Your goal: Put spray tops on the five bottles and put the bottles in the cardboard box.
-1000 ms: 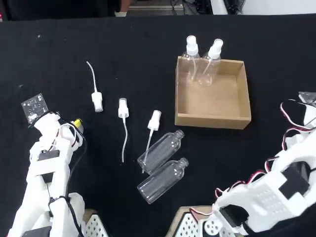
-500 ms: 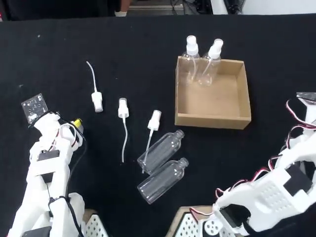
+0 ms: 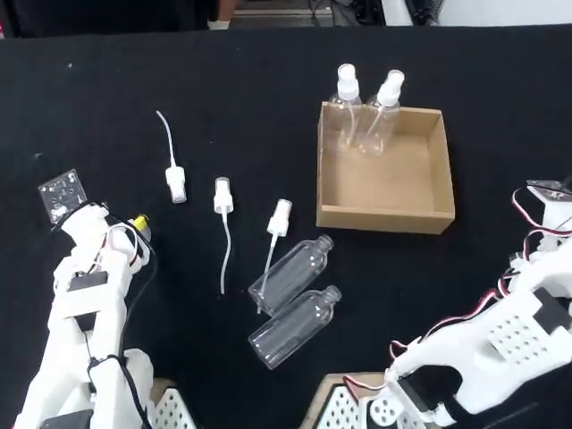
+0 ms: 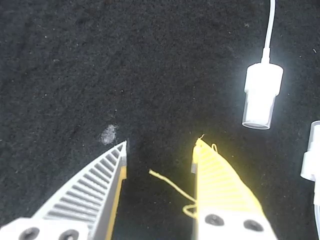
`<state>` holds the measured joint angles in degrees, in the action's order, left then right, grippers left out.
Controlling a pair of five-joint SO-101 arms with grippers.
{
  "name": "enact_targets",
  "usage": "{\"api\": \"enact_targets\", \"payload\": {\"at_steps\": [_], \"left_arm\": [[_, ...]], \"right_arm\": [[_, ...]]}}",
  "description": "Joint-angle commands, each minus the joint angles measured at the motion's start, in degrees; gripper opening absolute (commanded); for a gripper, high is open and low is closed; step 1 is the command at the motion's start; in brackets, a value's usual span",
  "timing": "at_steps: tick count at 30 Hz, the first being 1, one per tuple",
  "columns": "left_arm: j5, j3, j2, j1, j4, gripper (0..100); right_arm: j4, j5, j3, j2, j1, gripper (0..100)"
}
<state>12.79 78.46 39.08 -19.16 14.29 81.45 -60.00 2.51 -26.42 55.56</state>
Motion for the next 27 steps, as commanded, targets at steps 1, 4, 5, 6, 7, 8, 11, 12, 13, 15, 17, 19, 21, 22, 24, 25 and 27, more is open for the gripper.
{"api": "enact_targets", "payload": {"at_steps": [1,4,5,6,7,8,11,12,13,15,17,19,21,22,24,25,27], "left_arm": [[-0.18,-1.19,0.70,-0.04,-1.05,21],[-0.18,-1.19,0.70,-0.04,-1.05,21],[-0.18,-1.19,0.70,-0.04,-1.05,21],[-0.18,-1.19,0.70,-0.04,-1.05,21],[-0.18,-1.19,0.70,-0.04,-1.05,21],[-0.18,-1.19,0.70,-0.04,-1.05,21],[-0.18,-1.19,0.70,-0.04,-1.05,21],[-0.18,-1.19,0.70,-0.04,-1.05,21],[-0.18,-1.19,0.70,-0.04,-1.05,21],[-0.18,-1.19,0.70,-0.04,-1.05,21],[-0.18,-1.19,0.70,-0.04,-1.05,21],[-0.18,-1.19,0.70,-0.04,-1.05,21],[-0.18,-1.19,0.70,-0.04,-1.05,21],[-0.18,-1.19,0.70,-0.04,-1.05,21],[-0.18,-1.19,0.70,-0.04,-1.05,21],[-0.18,-1.19,0.70,-0.04,-1.05,21],[-0.18,-1.19,0.70,-0.04,-1.05,21]], "right_arm": [[-0.88,-0.53,4.09,1.63,0.79,10.6],[-0.79,-0.35,4.97,2.59,0.88,1.5],[-0.79,-0.35,5.05,3.21,0.88,3.4],[-0.79,-0.26,5.05,3.91,0.88,3.3],[-0.79,-0.26,4.70,4.70,0.88,2.1],[-0.79,-0.26,4.53,5.32,0.79,1.0],[-0.79,1.05,4.53,6.11,0.44,1.1],[-0.97,1.76,4.62,5.85,-0.09,1.5],[-0.97,1.93,4.62,5.49,-0.53,1.5],[-0.88,1.93,4.88,4.26,-1.23,1.7],[-0.53,1.93,5.05,3.03,-1.85,4.8],[-0.44,1.93,5.05,2.24,-2.29,13.3],[-0.35,1.93,5.05,1.98,-2.37,21.2],[-0.35,1.93,5.05,1.98,-2.37,24.0],[-0.35,1.93,5.05,2.07,-2.29,25.9],[-0.35,1.93,5.05,2.07,-2.29,25.7],[-0.35,1.93,5.05,1.71,-2.29,25.4]]}}
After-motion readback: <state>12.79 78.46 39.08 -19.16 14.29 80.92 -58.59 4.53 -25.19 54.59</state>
